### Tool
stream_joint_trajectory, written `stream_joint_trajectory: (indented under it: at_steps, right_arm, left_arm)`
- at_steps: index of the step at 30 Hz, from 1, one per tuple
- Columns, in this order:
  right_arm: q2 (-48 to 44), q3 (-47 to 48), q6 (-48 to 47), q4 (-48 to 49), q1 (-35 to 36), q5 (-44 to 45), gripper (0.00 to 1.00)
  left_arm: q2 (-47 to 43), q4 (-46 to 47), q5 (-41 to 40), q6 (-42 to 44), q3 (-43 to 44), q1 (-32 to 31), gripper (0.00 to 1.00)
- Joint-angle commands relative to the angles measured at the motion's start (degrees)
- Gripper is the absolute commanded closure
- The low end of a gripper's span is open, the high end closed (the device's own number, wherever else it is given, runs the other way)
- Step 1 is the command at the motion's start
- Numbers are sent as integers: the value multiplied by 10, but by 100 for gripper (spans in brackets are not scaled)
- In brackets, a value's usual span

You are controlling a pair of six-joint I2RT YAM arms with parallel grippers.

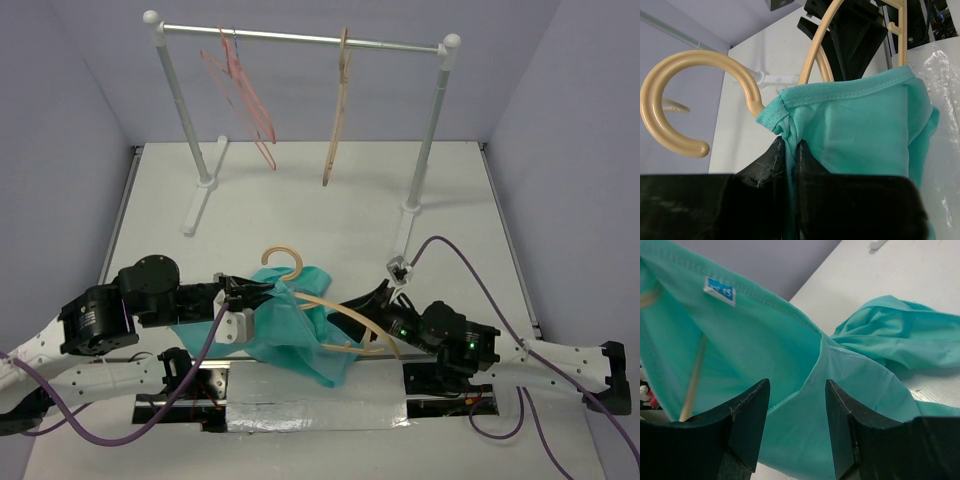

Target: Place the t-shirt on the hanger

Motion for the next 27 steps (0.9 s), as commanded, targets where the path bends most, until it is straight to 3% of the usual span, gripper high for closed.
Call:
stream_joint_trajectory:
  at_steps: [1, 10, 15, 20, 22, 24, 27]
  right_arm:
    - [22, -12, 12, 52, -3, -5, 45]
    - [101, -10, 20, 107, -3, 4, 48]
    - [117, -16, 33, 125, -3, 28, 59]
    - [141, -13, 34, 141, -3, 34, 60]
    - [155, -9, 33, 154, -3, 34, 73]
    - [168, -6, 34, 161, -5, 38, 99]
    - [168, -6, 37, 145, -9, 80, 100]
  left_arm:
    - [3, 52, 22, 5, 0, 1, 100]
    - [0, 57, 23, 6, -6, 1, 100]
    - [-4, 58, 21, 6, -9, 1, 100]
    - [-12, 63, 19, 7, -11, 1, 100]
    - [-15, 62, 17, 6, -13, 1, 100]
    - [-18, 64, 15, 7, -15, 1, 100]
    - [-23, 63, 4, 2, -12, 1, 100]
